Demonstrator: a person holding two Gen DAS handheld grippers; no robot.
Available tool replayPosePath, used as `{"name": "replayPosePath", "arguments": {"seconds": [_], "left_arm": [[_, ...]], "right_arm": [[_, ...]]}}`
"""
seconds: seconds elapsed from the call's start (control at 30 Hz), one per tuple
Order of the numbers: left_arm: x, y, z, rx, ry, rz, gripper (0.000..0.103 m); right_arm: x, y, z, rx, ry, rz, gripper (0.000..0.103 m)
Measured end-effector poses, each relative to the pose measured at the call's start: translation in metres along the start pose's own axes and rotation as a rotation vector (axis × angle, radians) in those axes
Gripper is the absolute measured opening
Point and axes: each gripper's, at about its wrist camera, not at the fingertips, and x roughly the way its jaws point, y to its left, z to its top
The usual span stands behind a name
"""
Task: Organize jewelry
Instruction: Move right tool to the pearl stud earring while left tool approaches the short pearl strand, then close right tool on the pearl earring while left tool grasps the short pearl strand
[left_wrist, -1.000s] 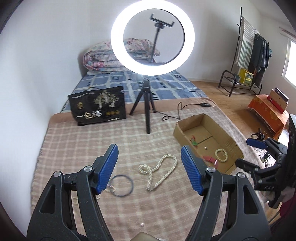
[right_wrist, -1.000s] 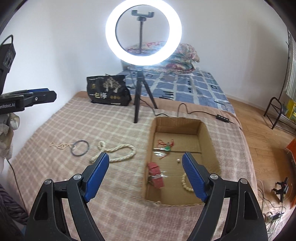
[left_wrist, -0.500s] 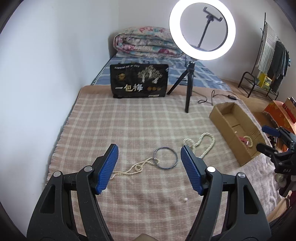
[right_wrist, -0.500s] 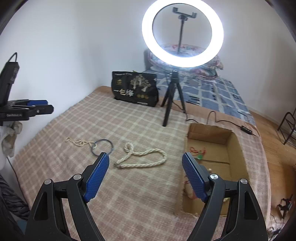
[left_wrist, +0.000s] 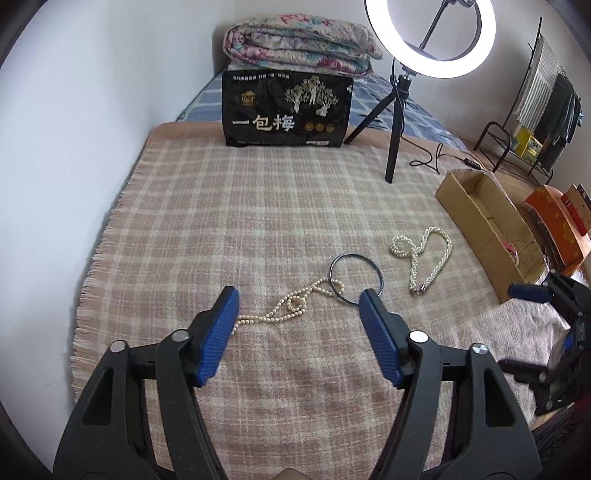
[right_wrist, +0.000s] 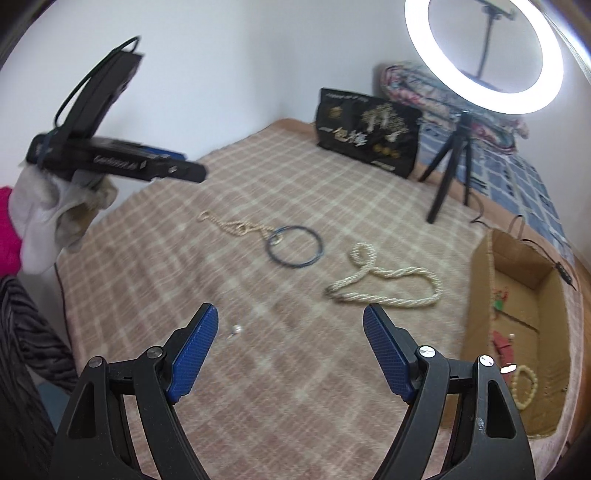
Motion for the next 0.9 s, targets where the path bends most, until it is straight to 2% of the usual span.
{"name": "replayPosePath", "arguments": {"seconds": [0.1,0.17,0.3,0.4,0.8,0.9], "left_arm": [[0.013,0.0,-0.002,0.023,0.037,-0.017,0.063],[0.022,0.0,-0.004,0.039,0.065,-0.019,0.063],[0.041,-0.002,-0.006,0.066,0.113,-0.034,0.063],[0.054,-0.002,-0.008,0.09,0.139,-0.028,0.063],[0.1,-0.011,-0.012,0.24,0.213,0.02,0.063],[0.109,-0.013,-0.014,0.275,0.228,0.051,0.055]], "right_arm": [[0.013,0.015,-0.004,-0.028,0.029,0.037,0.079],[0.024,0.023,-0.006,-0.044,0.055,0.057,0.071],[0.043,0.03,-0.01,-0.037,0.099,0.089,0.067],[0.053,0.032,-0.013,-0.028,0.126,0.108,0.057],[0.068,0.022,-0.02,0.029,0.172,0.144,0.045],[0.072,0.025,-0.019,0.021,0.177,0.152,0.045]]}}
